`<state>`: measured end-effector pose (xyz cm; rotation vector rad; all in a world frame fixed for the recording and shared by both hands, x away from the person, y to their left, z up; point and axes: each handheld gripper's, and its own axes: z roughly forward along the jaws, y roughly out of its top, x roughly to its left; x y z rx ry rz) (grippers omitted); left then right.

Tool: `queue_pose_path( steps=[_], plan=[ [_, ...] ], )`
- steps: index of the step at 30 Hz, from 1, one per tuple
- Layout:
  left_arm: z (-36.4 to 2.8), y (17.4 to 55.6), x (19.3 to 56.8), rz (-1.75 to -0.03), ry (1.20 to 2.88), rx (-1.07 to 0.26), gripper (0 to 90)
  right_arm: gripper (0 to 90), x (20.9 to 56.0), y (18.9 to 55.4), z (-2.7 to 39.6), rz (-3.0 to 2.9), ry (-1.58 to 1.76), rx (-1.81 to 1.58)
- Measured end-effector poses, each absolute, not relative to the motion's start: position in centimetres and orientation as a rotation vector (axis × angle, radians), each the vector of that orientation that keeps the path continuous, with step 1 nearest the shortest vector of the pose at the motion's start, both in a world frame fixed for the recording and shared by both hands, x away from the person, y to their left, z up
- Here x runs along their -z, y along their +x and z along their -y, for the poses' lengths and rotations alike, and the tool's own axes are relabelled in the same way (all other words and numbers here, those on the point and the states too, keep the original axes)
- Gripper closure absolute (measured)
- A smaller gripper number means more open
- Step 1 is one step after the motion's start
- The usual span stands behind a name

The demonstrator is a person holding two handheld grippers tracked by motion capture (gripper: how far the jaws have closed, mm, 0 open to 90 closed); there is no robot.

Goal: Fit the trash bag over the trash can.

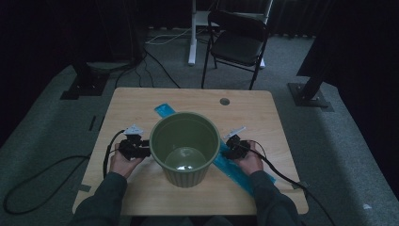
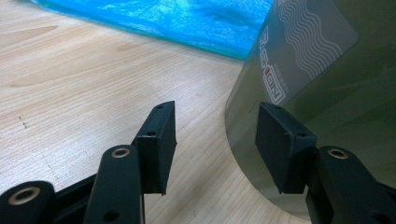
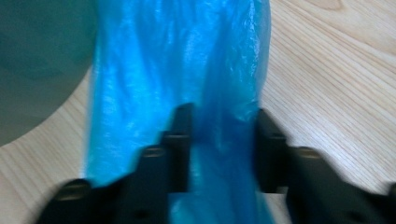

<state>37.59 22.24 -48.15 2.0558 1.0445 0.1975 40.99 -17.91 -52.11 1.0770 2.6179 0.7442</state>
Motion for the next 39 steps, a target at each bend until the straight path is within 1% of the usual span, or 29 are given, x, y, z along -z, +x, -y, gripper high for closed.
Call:
queue_pose_path(
  steps=[2, 3, 4, 8, 11, 16, 23, 39],
  plan=[
    [-22.2, 37.6, 48.1, -1.042, 2.058, -0.197, 47.5, 84.0, 52.0, 41.0, 17.6, -2.629, 1.059, -0.728],
    [-22.2, 37.6, 48.1, -1.041, 2.06, -0.197, 47.4, 88.1, 52.0, 41.0, 17.5, -2.628, 1.056, -0.719],
    [-22.1, 37.6, 48.0, -1.04, 2.061, -0.2, 47.2, 89.2, 52.0, 41.0, 17.5, -2.628, 1.06, -0.715],
    [-22.2, 37.7, 47.8, -1.029, 2.05, -0.189, 47.5, 89.5, 51.3, 41.2, 17.8, -2.62, 1.073, -0.738],
    [-22.3, 37.8, 47.7, -1.029, 2.042, -0.18, 47.5, 89.6, 49.8, 41.3, 18.9, -2.578, 1.101, -0.838],
    [-22.3, 37.8, 47.6, -1.021, 2.034, -0.167, 48.5, 89.7, 48.6, 41.4, 19.7, -2.547, 1.123, -0.893],
    [-22.1, 37.8, 47.7, -1.009, 2.049, -0.163, 48.5, 89.8, 45.5, 41.5, 21.8, -2.463, 1.163, -1.006],
    [-22.2, 37.6, 47.4, -1.03, 2.068, -0.213, 50.7, 89.8, 40.2, 41.3, 22.9, -2.398, 1.087, -1.159]
  ],
)
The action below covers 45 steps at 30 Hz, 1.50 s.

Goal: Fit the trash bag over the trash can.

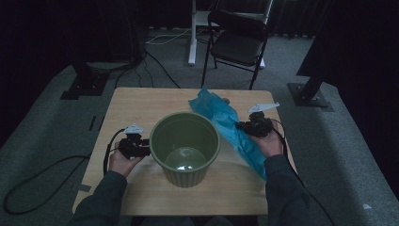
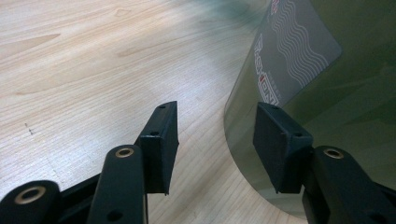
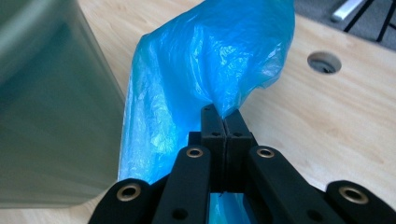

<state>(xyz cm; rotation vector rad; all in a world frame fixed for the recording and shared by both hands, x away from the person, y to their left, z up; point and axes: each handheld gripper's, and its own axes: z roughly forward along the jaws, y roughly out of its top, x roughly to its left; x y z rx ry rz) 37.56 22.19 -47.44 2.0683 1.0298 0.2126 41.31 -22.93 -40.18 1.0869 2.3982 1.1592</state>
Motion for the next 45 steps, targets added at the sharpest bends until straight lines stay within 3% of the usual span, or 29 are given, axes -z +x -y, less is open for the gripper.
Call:
queue_pose_path(
  steps=[21, 45],
  plan=[
    [-21.9, 36.6, 46.7, -0.987, 2.07, -0.218, 52.4, 89.8, 33.0, 41.1, 21.0, -2.396, 0.898, -1.247],
    [-20.6, 36.4, 46.3, -0.93, 2.052, -0.198, 52.8, 89.7, 29.1, 41.5, 15.8, -2.428, 0.746, -1.334]
  ],
)
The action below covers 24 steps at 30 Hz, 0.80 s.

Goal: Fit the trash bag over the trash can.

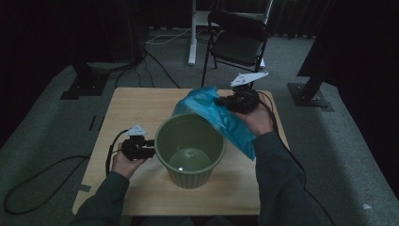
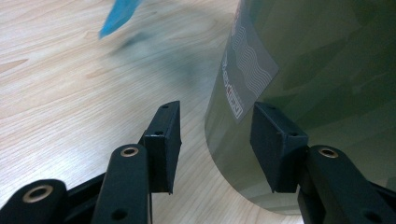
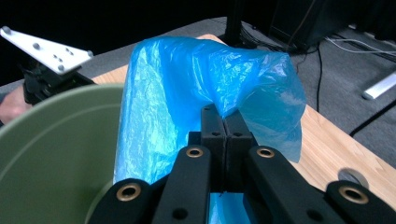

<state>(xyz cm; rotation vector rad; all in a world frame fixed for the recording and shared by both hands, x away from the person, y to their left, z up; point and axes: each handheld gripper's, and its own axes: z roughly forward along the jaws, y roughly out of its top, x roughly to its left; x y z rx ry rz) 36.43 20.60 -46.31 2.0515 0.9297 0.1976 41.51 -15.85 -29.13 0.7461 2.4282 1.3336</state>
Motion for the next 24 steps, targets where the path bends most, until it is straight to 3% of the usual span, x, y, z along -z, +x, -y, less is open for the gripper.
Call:
queue_pose_path(
  steps=[24],
  plan=[
    [-19.4, 36.8, 45.7, -0.897, 2.028, -0.235, 51.1, 89.8, 27.0, 40.7, 5.9, -2.472, 0.574, -1.418]
  ],
)
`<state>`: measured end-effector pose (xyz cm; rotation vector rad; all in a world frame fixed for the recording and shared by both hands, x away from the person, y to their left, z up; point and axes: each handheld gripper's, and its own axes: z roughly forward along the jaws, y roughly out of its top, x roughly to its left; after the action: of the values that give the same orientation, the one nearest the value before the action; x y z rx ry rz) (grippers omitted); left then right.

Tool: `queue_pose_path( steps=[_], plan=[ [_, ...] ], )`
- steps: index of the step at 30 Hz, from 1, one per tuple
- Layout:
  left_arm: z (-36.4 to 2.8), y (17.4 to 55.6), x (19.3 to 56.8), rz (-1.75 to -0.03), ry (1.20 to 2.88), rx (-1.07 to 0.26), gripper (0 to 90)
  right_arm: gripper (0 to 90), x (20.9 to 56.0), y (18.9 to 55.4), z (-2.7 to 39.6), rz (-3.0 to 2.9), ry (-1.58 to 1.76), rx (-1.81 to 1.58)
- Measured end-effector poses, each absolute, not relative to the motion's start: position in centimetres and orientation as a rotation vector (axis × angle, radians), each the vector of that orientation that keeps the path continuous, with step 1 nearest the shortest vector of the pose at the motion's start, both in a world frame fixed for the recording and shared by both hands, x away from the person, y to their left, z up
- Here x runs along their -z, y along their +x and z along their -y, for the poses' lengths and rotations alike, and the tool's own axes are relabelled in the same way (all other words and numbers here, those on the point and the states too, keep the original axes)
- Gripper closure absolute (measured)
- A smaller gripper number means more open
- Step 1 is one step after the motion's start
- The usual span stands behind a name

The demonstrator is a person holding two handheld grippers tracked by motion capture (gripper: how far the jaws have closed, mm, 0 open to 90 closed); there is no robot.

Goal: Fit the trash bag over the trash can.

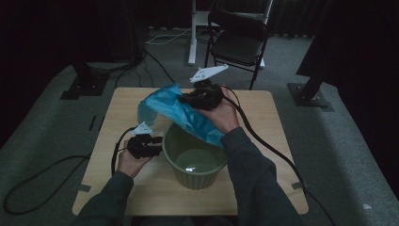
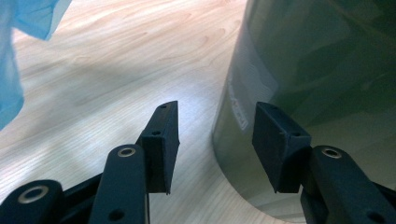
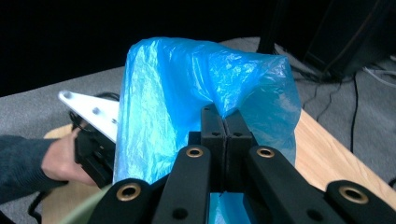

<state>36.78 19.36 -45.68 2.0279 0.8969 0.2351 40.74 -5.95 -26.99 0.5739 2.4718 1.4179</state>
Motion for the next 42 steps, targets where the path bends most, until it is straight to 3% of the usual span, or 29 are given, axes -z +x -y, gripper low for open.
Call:
queue_pose_path(
  steps=[8, 27, 42],
  plan=[
    [-20.7, 36.7, 45.5, -0.933, 2.0, -0.267, 51.1, 89.7, 26.0, 40.0, 4.2, -2.459, 0.505, -1.429],
    [-22.3, 35.9, 44.2, -0.941, 1.943, -0.335, 51.0, 89.5, 29.9, 40.8, 2.7, -2.547, 0.574, -1.334],
    [-22.5, 35.8, 44.1, -0.942, 1.939, -0.354, 51.0, 89.4, 28.8, 40.7, 2.8, -2.492, 0.596, -1.424]
  ],
)
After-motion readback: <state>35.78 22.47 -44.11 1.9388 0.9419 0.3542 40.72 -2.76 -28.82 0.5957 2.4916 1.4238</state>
